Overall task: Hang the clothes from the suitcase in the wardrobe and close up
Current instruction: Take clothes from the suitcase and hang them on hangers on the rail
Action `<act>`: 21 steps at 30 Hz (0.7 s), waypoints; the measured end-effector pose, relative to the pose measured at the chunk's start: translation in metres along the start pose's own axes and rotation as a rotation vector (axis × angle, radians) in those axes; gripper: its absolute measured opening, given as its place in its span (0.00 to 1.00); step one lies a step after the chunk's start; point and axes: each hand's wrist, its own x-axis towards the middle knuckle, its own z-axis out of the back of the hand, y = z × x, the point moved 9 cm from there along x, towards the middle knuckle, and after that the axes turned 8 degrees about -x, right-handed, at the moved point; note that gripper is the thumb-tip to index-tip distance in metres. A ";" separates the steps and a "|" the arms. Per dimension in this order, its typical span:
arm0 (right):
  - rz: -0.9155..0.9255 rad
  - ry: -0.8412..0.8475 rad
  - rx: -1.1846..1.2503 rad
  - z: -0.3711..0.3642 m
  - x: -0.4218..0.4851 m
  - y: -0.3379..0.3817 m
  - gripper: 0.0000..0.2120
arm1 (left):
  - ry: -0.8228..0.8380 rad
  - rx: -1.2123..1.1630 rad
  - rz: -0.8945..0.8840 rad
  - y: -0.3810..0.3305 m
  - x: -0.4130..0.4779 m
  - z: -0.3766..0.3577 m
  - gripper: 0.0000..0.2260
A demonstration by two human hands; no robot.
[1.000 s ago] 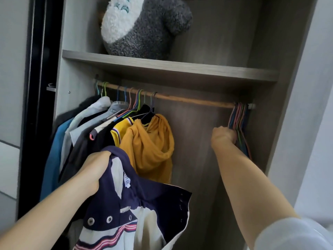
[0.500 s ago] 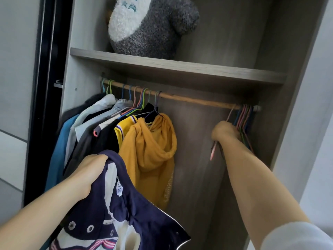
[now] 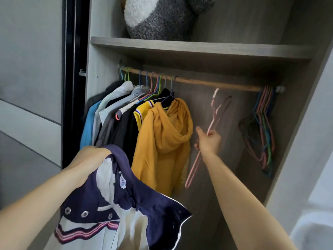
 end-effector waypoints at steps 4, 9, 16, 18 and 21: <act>-0.158 -0.020 0.026 -0.006 -0.027 -0.025 0.18 | -0.047 0.085 0.002 0.014 -0.009 0.024 0.09; -0.083 0.332 0.097 -0.031 -0.073 -0.025 0.10 | -0.090 0.272 -0.022 0.020 -0.034 0.050 0.16; -0.095 1.040 0.492 -0.056 -0.139 -0.014 0.11 | -0.100 0.531 -0.111 0.029 -0.045 0.085 0.22; -0.107 1.287 0.332 -0.071 -0.176 -0.027 0.19 | -0.110 0.593 -0.154 0.030 -0.046 0.095 0.20; -0.016 1.461 -0.010 -0.089 -0.215 -0.046 0.31 | -0.137 0.672 -0.270 0.023 -0.052 0.109 0.21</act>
